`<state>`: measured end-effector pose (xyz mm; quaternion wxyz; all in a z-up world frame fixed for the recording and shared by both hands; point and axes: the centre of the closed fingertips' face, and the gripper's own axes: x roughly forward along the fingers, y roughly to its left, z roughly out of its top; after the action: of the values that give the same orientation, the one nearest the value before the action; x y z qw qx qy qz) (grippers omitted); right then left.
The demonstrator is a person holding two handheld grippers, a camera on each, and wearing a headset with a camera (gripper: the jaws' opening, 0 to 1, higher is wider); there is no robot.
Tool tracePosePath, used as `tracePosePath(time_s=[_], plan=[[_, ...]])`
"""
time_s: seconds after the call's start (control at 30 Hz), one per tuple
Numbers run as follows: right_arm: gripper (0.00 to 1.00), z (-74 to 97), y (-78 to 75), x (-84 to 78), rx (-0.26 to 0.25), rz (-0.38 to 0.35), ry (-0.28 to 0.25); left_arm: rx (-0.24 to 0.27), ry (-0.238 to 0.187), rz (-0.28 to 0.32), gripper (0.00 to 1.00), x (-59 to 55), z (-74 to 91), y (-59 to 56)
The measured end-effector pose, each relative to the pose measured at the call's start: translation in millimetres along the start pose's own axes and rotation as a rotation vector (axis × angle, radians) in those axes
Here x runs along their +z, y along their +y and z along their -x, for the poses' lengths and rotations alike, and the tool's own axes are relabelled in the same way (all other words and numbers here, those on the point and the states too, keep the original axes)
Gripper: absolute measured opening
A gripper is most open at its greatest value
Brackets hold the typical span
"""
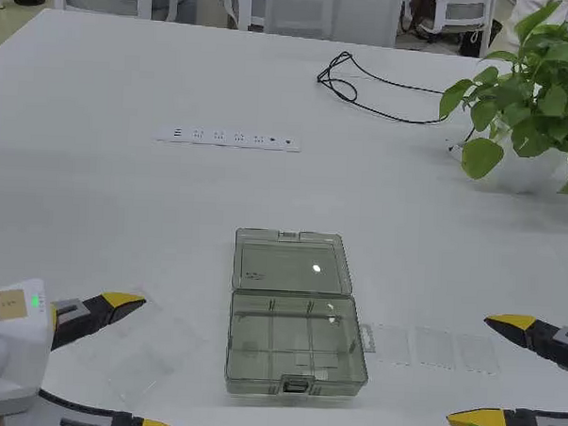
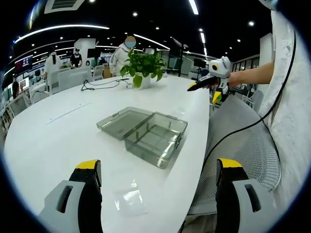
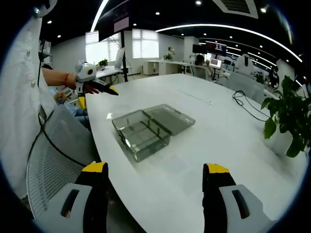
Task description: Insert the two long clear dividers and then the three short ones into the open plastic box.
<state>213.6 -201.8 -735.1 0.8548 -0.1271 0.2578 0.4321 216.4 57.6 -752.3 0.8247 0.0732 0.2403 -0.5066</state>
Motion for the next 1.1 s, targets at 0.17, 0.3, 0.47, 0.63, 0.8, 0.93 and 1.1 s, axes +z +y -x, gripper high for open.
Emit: tracePosePath(time_s=[0.17, 0.3, 0.47, 0.63, 0.8, 0.93, 1.1], plan=[[0.8, 1.3, -2.1, 0.5, -0.006, 0.005, 0.001, -0.006, 0.0, -0.002, 1.0, -0.4, -1.0, 0.7], [0.8, 2.7, -2.5, 0.4, -0.011, 0.003, -0.001, -0.015, 0.007, -0.01, 1.0, -1.2, -2.5, 0.3], [0.8, 2.9, -2.0, -1.7, -0.012, -0.004, 0.004, -0.017, 0.006, -0.005, 1.0, -0.8, -4.2, 1.3], [0.8, 1.0, -1.2, -0.7, -0.004, 0.001, 0.006, -0.014, 0.004, -0.006, 1.0, -0.4, -4.3, 1.0], [0.8, 0.0, -2.5, 0.4, -0.001, 0.004, 0.005, -0.01, 0.003, -0.001, 1.0, -0.8, -4.0, 1.6], [0.8, -0.3, -2.9, 0.1, -0.001, 0.003, 0.005, -0.013, 0.005, -0.001, 1.0, -1.8, -4.2, 0.7], [0.8, -0.5, -3.1, -0.9, -0.001, 0.002, 0.006, -0.015, 0.006, -0.001, 1.0, -1.6, -4.9, 0.7]])
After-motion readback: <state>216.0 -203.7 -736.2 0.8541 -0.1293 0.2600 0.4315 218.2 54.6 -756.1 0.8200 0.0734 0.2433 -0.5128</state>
